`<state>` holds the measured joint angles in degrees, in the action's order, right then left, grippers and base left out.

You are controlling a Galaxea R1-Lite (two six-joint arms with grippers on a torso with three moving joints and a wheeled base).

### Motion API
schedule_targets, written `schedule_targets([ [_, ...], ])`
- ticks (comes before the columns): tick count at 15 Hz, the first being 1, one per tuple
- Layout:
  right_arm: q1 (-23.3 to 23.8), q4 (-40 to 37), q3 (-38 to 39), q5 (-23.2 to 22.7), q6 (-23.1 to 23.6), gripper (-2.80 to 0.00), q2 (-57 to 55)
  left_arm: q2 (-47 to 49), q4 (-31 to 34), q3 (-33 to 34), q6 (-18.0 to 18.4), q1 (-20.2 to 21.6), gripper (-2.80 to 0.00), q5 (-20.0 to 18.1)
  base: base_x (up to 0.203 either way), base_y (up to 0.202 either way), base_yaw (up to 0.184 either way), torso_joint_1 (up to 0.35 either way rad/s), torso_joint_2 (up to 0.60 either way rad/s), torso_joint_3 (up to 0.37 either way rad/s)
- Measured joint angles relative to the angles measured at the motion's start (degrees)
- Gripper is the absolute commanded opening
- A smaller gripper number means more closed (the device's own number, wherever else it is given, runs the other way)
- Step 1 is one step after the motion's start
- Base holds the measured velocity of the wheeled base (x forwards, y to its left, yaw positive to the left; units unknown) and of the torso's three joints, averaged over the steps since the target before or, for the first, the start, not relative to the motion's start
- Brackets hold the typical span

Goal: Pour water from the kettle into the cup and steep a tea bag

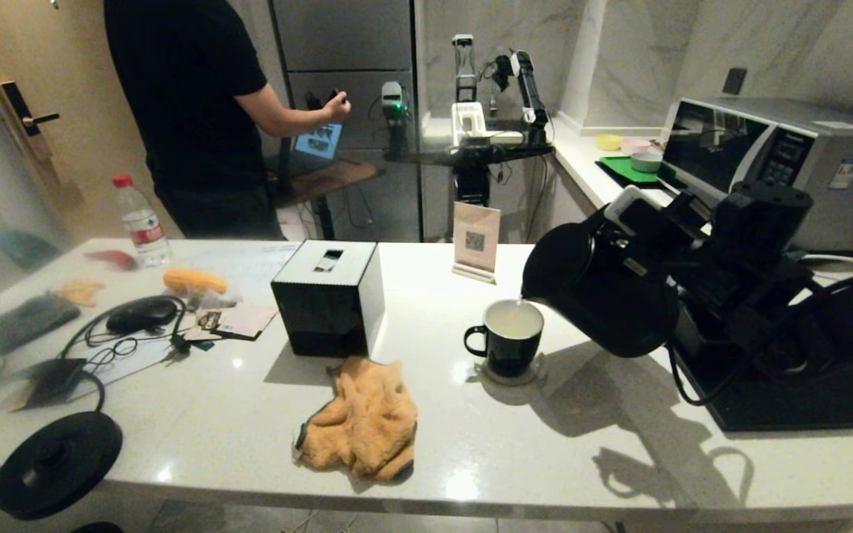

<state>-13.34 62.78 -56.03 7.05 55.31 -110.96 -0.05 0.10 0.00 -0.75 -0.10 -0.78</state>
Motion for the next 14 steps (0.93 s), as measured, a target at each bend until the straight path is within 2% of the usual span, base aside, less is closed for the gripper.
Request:
schedule_targets([
  [14,0.0,0.0,0.3,0.0,0.7,-2.8,0.9,0.0,0.0,0.0,0.0,0.0,-2.8,0.0,0.0,0.0,0.0,0.0,0.0,0.0],
])
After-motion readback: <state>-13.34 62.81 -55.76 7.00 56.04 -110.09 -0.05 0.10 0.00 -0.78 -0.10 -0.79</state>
